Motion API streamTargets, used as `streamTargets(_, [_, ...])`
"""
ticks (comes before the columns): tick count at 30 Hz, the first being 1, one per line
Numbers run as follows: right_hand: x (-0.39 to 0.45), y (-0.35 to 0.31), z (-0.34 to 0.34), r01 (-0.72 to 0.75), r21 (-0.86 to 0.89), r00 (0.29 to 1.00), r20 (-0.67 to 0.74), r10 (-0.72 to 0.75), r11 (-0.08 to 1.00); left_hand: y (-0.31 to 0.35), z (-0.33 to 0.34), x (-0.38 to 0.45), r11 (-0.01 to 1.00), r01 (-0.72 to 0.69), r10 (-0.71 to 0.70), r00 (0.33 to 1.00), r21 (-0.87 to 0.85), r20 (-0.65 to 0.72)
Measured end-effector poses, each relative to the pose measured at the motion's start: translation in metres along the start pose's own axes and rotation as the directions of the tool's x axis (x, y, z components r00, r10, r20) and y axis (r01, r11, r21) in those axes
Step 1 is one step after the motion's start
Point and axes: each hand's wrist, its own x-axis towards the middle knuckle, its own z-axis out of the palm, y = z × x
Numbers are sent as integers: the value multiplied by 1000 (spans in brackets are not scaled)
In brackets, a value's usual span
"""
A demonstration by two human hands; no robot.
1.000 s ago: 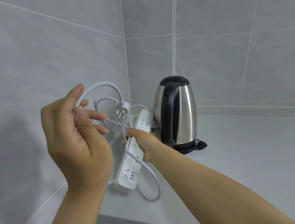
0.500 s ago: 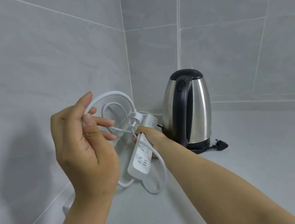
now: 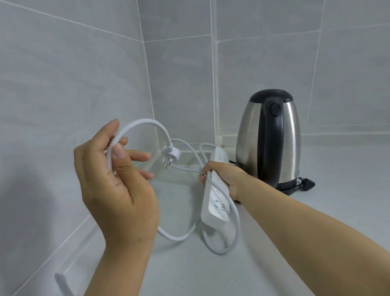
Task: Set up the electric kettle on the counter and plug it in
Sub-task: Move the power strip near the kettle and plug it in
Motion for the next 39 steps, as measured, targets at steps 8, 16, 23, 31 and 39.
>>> streamTargets(8, [3,14,39,33,-97,999,-3,-34,995,1,2,-36,999,-19,14,984,28,175])
streamTargets(16, [9,33,54,73,23,993,-92,-70,997,1,-6,-70,967,-156,61,909,202,412])
streamTargets(23, [13,41,58,90,122,986,-152,-71,988,-11,4,-84,897,4,-241,842,442,482])
streamTargets(31, [14,26,42,34,-104,999,16,-33,994,-21,-7,-71,881,18,-273,836,473,477])
streamTargets(39, [2,1,25,-48,-342,998,31,62,939,-43,-19,-53,840,-74,-257,818,538,514])
